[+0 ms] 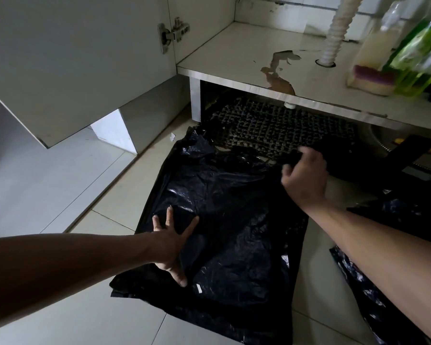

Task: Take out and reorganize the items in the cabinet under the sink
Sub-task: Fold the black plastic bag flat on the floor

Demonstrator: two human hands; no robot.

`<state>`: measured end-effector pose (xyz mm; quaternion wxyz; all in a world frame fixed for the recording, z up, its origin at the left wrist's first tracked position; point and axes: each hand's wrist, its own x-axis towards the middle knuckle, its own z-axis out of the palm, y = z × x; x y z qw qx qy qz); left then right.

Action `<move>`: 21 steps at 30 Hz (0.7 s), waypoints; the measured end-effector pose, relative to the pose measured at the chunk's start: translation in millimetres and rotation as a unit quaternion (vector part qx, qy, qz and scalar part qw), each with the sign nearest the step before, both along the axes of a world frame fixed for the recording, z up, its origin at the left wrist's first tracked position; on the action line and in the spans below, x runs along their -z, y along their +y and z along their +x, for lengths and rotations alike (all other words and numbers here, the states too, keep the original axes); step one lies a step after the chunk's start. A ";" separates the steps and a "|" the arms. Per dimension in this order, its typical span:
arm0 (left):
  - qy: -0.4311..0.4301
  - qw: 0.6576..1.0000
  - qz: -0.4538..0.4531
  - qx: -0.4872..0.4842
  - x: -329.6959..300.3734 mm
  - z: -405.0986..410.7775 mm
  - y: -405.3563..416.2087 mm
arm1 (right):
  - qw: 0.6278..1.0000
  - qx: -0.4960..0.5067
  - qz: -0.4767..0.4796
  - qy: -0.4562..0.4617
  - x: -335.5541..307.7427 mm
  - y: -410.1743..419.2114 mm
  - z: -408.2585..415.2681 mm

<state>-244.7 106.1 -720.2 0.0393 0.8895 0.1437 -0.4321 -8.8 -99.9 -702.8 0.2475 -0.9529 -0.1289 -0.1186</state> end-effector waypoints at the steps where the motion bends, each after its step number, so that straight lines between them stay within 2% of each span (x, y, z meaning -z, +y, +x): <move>1: 0.007 1.000 0.002 0.004 -1.8 0.0 -0.8 | 0.992 -0.110 -0.039 -0.046 4.3 2.2 -10.3; 2: 0.010 1.000 0.001 0.008 -3.7 0.1 -1.9 | 0.973 -0.206 -0.095 -0.038 10.8 5.0 -23.2; 4: 0.015 1.000 -0.001 0.006 -6.2 0.2 -4.0 | 0.917 -0.315 -0.228 0.090 24.4 12.3 -49.7; 6: 0.021 1.000 0.007 0.003 -6.2 1.7 -4.5 | 0.850 -0.337 -0.340 0.219 35.6 16.0 -62.4; 8: 0.036 0.999 0.027 0.010 -9.1 4.3 -7.7 | 0.814 -0.333 -0.384 0.280 39.6 16.1 -62.7; 12: 0.050 0.992 0.050 0.103 -44.2 34.5 -11.2 | 0.786 -0.335 -0.424 0.300 40.5 17.6 -52.6; 17: -0.072 0.992 0.035 0.094 -42.9 97.7 22.4 | 0.776 -0.343 -0.433 0.303 45.2 18.1 -53.8; 21: 0.001 0.990 0.085 0.111 -24.4 113.6 58.5 | 0.776 -0.344 -0.434 0.301 46.5 22.0 -52.8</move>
